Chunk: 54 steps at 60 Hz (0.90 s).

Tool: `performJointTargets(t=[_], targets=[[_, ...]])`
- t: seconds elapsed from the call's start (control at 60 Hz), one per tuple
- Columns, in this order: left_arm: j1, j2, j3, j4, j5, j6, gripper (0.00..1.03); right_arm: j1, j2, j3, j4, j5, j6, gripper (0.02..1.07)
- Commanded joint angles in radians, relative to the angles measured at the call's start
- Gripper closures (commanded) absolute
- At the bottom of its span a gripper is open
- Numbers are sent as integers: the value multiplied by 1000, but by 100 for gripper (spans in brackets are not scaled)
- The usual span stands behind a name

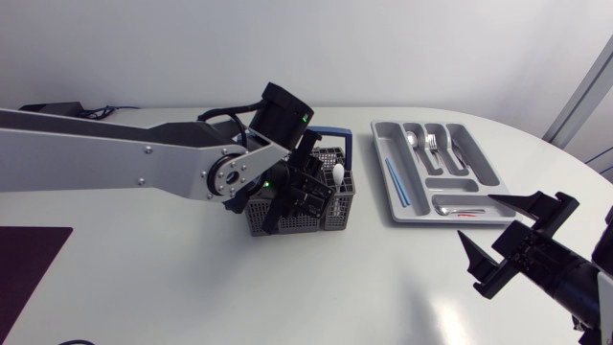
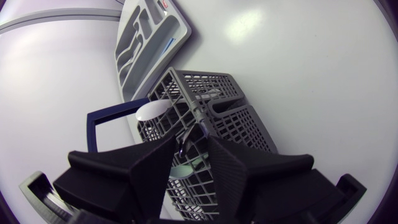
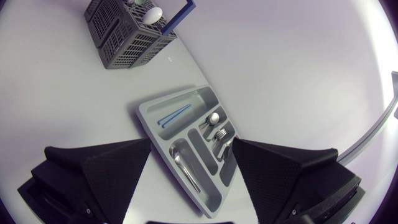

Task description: Unload the cutlery basket into the drawer organizer.

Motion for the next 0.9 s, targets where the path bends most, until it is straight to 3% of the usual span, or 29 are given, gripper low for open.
performJointTargets(t=[0.0, 0.133, 0.433, 0.883], targets=[[11, 28, 35, 3, -8, 37, 70, 9, -1, -31, 6, -4, 20, 12], [11, 31, 39, 5, -10, 35, 70, 12, -3, -34, 7, -4, 20, 12], [4, 60, 45, 18, -15, 23, 87, 12, -1, -47, 18, -4, 17, 12], [-4, 32, 50, 25, -21, 20, 99, 12, -13, -53, 17, -5, 14, 12]])
